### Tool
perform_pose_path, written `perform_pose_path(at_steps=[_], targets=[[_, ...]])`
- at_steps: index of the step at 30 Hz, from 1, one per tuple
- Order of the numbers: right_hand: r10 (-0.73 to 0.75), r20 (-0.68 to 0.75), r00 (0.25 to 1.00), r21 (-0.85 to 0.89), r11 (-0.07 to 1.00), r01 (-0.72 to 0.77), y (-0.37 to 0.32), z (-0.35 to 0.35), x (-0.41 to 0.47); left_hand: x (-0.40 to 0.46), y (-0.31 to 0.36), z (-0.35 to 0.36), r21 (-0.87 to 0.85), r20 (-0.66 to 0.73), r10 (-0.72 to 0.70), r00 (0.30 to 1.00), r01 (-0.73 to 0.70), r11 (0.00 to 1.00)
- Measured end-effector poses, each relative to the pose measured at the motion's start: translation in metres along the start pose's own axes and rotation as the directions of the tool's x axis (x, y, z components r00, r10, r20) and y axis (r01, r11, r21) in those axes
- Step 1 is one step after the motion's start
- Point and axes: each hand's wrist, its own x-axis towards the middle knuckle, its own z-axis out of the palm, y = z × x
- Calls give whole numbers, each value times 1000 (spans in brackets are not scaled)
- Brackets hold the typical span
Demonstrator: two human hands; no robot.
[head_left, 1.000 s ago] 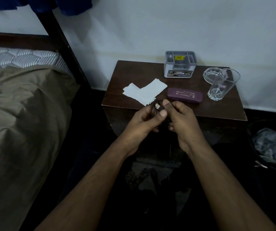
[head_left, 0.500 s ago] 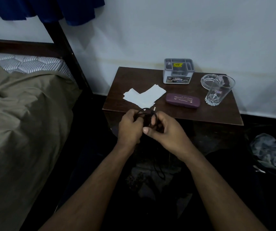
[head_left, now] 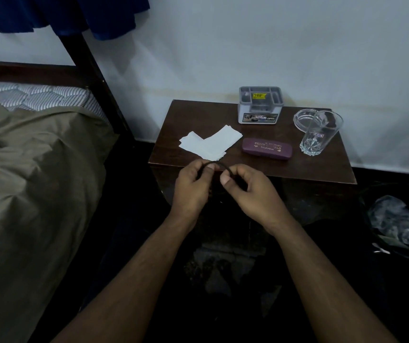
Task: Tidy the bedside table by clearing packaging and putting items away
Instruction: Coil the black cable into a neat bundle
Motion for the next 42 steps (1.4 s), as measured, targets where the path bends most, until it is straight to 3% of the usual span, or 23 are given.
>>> perform_pose_path(at_steps=[2, 3, 6, 8, 10, 12, 13, 15, 17, 19, 20, 21, 23, 29, 32, 35, 38, 42], targets=[[-36, -25, 999, -80, 996, 34, -2, -1, 0, 4, -2, -3, 53, -81, -30, 996, 35, 998], [-40, -24, 999, -80, 996, 38, -3, -2, 0, 5, -1, -5, -10, -117, -88, 989, 88, 996], [-12, 30, 999, 149, 989, 7, -7, -3, -1, 13, 3, -14, -283, -171, -274, 946, 220, 934], [-3, 66, 998, 340, 940, -20, -11, 1, -1, 15, 6, -17, -383, -72, -383, 921, 329, 863], [35, 82, 996, 594, 801, -77, -16, 3, 0, 10, 7, -13, -236, 43, -361, 932, 360, 903], [101, 70, 992, 754, 646, -119, -16, 0, 4, 1, 6, -8, 51, 120, -236, 964, 231, 972], [132, 41, 990, 760, 639, -117, -14, -2, 5, -2, 6, -5, 100, 154, -179, 972, 165, 981], [148, -77, 986, 623, 779, -68, -8, -7, 7, -4, 7, -2, 45, 183, -154, 971, 148, 988], [17, -219, 976, 201, 979, 28, -1, -10, 6, -2, 9, -3, -108, 176, -176, 968, 197, 974], [-99, -204, 974, -309, 950, 32, 7, -9, 2, 1, 10, -4, -252, 168, -197, 966, 235, 939], [-92, -184, 979, -441, 897, 1, 9, -7, 0, 2, 10, -6, -296, 168, -204, 964, 247, 923], [-77, -163, 984, -467, 884, -8, 10, -6, 0, 3, 10, -6, -320, 172, -207, 963, 253, 913], [-64, -99, 993, -342, 939, 27, 9, -2, 0, 4, 7, -6, -323, 201, -205, 958, 263, 909], [-307, -1, 952, -206, 931, 300, -2, 3, -1, -5, 4, 1, -272, 399, -159, 903, 283, 920], [-279, -85, 956, -170, 950, 262, -3, 2, 1, -3, 9, -4, -331, 393, -129, 910, 271, 904], [-250, -272, 929, -222, 956, 192, 0, -6, 5, 0, 15, -8, -376, 346, -125, 930, 259, 890], [-157, -419, 894, -225, 972, 65, 5, -16, 8, -3, 20, -11, -456, 410, -123, 904, 320, 831], [-94, -255, 962, -284, 959, 18, 10, -15, 5, -6, 22, -7, -525, 476, -79, 876, 356, 773]])
